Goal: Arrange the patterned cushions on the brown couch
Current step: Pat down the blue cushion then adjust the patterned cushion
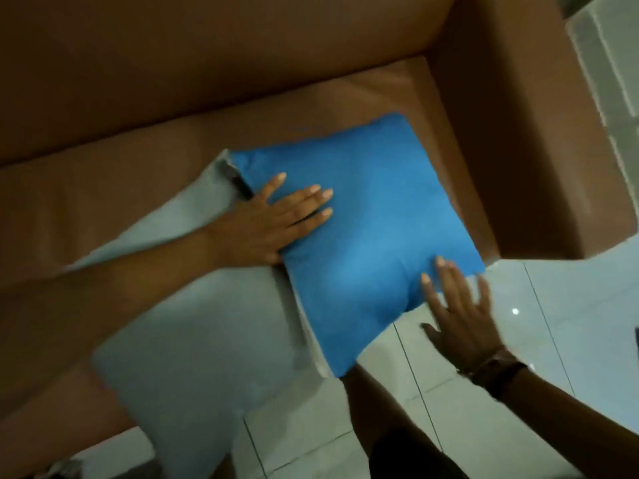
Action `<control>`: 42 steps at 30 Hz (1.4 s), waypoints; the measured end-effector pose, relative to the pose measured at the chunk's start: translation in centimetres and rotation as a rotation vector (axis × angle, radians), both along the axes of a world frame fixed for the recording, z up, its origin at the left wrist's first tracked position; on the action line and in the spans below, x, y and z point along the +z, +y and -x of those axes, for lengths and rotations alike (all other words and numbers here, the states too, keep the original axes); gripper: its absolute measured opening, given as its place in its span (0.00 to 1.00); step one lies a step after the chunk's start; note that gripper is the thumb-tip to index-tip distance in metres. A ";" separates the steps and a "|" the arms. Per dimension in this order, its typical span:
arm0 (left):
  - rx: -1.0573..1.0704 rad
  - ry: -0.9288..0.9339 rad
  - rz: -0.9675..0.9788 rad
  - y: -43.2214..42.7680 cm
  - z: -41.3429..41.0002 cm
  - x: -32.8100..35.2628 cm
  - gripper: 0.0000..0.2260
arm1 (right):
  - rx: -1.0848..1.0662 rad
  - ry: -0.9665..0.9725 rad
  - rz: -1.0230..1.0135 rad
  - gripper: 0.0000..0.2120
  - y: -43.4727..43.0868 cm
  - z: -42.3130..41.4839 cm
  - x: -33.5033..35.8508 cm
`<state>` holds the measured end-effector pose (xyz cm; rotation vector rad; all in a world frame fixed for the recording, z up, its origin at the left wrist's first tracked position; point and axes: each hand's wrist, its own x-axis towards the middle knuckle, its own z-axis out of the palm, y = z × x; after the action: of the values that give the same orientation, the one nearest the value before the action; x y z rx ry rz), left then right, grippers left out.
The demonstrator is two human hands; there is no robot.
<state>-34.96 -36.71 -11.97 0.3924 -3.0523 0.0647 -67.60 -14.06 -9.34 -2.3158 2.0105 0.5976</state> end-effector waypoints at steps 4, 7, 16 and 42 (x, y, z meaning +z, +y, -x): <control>-0.079 -0.061 0.055 -3.3 3.2 -1.7 0.34 | -0.036 -0.160 0.195 0.30 -6.2 -2.5 -3.2; -0.035 -0.093 -0.053 -5.2 3.3 -0.9 0.31 | 0.051 -0.484 0.221 0.21 -10.9 -0.4 -1.9; 0.427 0.334 -0.547 -7.3 10.0 8.4 0.37 | -0.226 -1.015 -0.024 0.08 -25.0 12.2 11.9; 0.904 0.449 -1.108 -25.1 12.3 18.6 0.11 | -0.246 -1.026 0.207 0.10 -48.4 12.1 15.4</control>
<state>-47.25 -61.80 6.67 1.4942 -1.9428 -1.4249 -79.70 -62.51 6.08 -1.7651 1.7616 -0.7066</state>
